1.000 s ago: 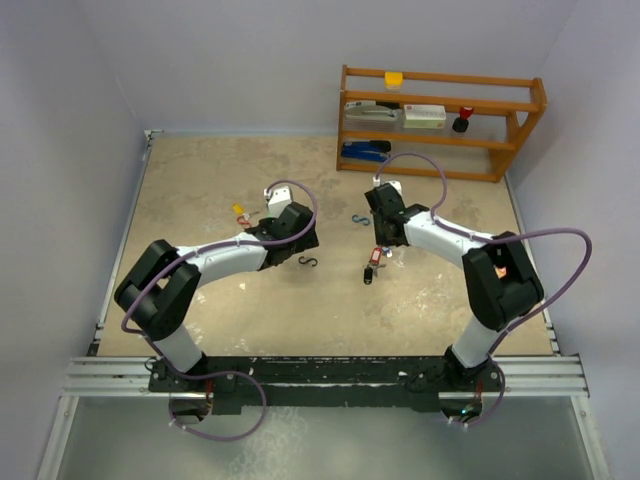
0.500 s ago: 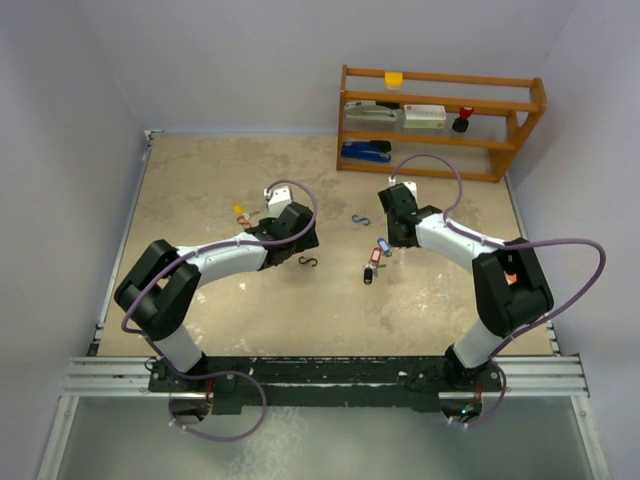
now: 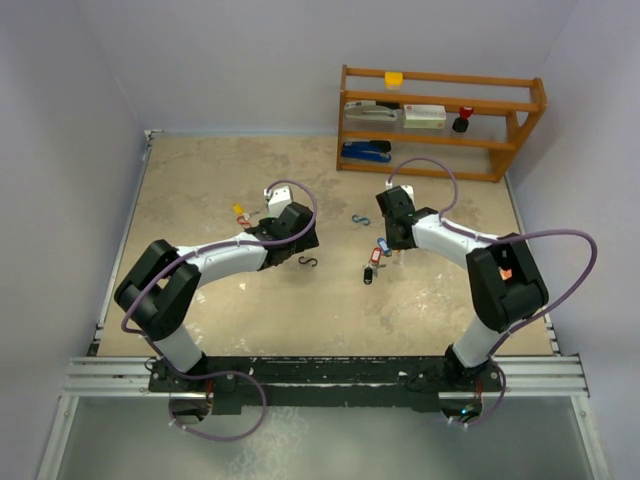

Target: Put the keys on the keyring

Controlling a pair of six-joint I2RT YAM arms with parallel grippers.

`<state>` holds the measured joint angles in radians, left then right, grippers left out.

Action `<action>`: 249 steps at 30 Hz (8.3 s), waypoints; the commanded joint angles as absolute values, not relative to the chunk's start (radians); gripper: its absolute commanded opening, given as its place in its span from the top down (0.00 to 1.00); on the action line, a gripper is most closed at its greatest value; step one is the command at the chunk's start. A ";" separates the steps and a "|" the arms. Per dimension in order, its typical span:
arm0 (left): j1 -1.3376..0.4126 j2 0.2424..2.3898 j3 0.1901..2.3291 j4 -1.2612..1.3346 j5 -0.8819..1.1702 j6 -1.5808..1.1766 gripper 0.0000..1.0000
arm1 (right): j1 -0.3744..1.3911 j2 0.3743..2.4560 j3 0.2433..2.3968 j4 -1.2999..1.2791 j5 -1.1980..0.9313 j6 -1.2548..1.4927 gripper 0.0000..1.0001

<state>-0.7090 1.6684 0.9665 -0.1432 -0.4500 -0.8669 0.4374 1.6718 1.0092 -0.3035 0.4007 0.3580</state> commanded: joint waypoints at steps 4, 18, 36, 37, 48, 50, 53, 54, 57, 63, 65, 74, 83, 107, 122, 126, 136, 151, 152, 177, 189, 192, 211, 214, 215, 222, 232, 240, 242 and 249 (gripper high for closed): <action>-0.706 1.653 0.979 -0.127 -0.460 -0.839 0.26 | 0.434 1.689 1.030 -0.285 0.382 0.348 1.00; -0.704 1.661 0.977 -0.127 -0.458 -0.836 0.26 | 0.434 1.716 1.049 -0.265 0.350 0.350 1.00; -0.699 1.669 0.973 -0.120 -0.453 -0.836 0.26 | 0.434 1.703 1.047 -0.231 0.344 0.359 1.00; -0.699 1.669 0.973 -0.120 -0.453 -0.837 0.26 | 0.434 1.704 1.046 -0.228 0.344 0.360 1.00; -0.697 1.670 0.965 -0.113 -0.450 -0.837 0.26 | 0.434 1.658 0.994 -0.126 0.366 0.379 1.00; -0.697 1.669 0.962 -0.111 -0.449 -0.839 0.26 | 0.434 1.616 0.973 -0.093 0.387 0.376 1.00; -0.696 1.668 0.960 -0.105 -0.449 -0.840 0.26 | 0.433 1.533 0.918 -0.024 0.382 0.369 1.00; -0.696 1.668 0.959 -0.104 -0.447 -0.841 0.27 | 0.434 1.505 0.899 -0.002 0.375 0.366 1.00; -0.696 1.668 0.958 -0.101 -0.444 -0.842 0.26 | 0.435 1.412 0.839 0.059 0.348 0.352 1.00; -0.696 1.664 0.950 -0.094 -0.439 -0.847 0.27 | 0.436 1.288 0.786 0.122 0.304 0.327 1.00; -0.696 1.661 0.949 -0.094 -0.438 -0.848 0.27 | 0.436 1.267 0.785 0.122 0.290 0.323 1.00; -0.696 1.642 0.940 -0.093 -0.442 -0.851 0.27 | 0.436 1.209 0.776 0.158 0.199 0.312 1.00; -0.695 1.612 0.936 -0.107 -0.465 -0.850 0.27 | 0.437 1.248 0.812 0.151 0.125 0.319 1.00; -0.638 1.230 0.784 -0.104 -0.645 -0.886 0.25 | 0.606 1.755 1.221 0.217 -0.061 0.337 1.00; -0.637 1.256 0.768 -0.104 -0.611 -0.890 0.25 | 0.621 1.974 1.403 0.343 -0.209 0.359 0.96; -0.637 1.254 0.766 -0.106 -0.612 -0.890 0.25 | 0.621 2.003 1.429 0.363 -0.209 0.388 0.90; -0.637 1.237 0.757 -0.113 -0.627 -0.890 0.25 | 0.620 2.093 1.490 0.399 -0.266 0.499 0.81; -0.636 1.239 0.754 -0.117 -0.630 -0.891 0.25 | 0.615 2.147 1.538 0.412 -0.279 0.556 0.63; -0.636 1.239 0.753 -0.117 -0.631 -0.891 0.25 | 0.614 2.149 1.540 0.411 -0.280 0.557 0.63; -0.582 1.218 0.799 -0.160 -0.636 -0.868 0.23 | 0.594 2.167 1.623 0.171 -0.161 0.523 0.56; -0.566 1.359 0.853 -0.098 -0.611 -0.878 0.23 | 0.594 2.143 1.573 0.145 -0.179 0.505 0.54; -0.558 1.411 0.878 -0.070 -0.623 -0.868 0.22 | 0.594 2.131 1.554 0.150 -0.191 0.513 0.53; -0.533 1.626 0.922 0.135 -0.513 -0.833 0.22 | 0.594 2.097 1.526 0.182 -0.287 0.540 0.43; -0.530 1.635 0.923 0.139 -0.518 -0.830 0.22 | 0.594 2.096 1.524 0.194 -0.302 0.546 0.43; -0.528 1.639 0.924 0.142 -0.517 -0.829 0.22 | 0.594 2.095 1.521 0.197 -0.307 0.548 0.43; -0.518 1.659 0.918 0.146 -0.512 -0.831 0.22 | 0.594 2.084 1.501 0.225 -0.321 0.563 0.42; -0.502 1.678 0.910 0.156 -0.509 -0.831 0.22 | 0.591 2.071 1.488 0.240 -0.318 0.571 0.42; -0.493 1.690 0.900 0.166 -0.504 -0.833 0.22 | 0.584 2.070 1.492 0.253 -0.320 0.583 0.42; -0.491 1.694 0.900 0.168 -0.502 -0.834 0.22 | 0.583 2.068 1.491 0.258 -0.321 0.587 0.42; -0.488 1.690 0.898 0.170 -0.498 -0.839 0.22 | 0.579 2.073 1.493 0.270 -0.327 0.598 0.42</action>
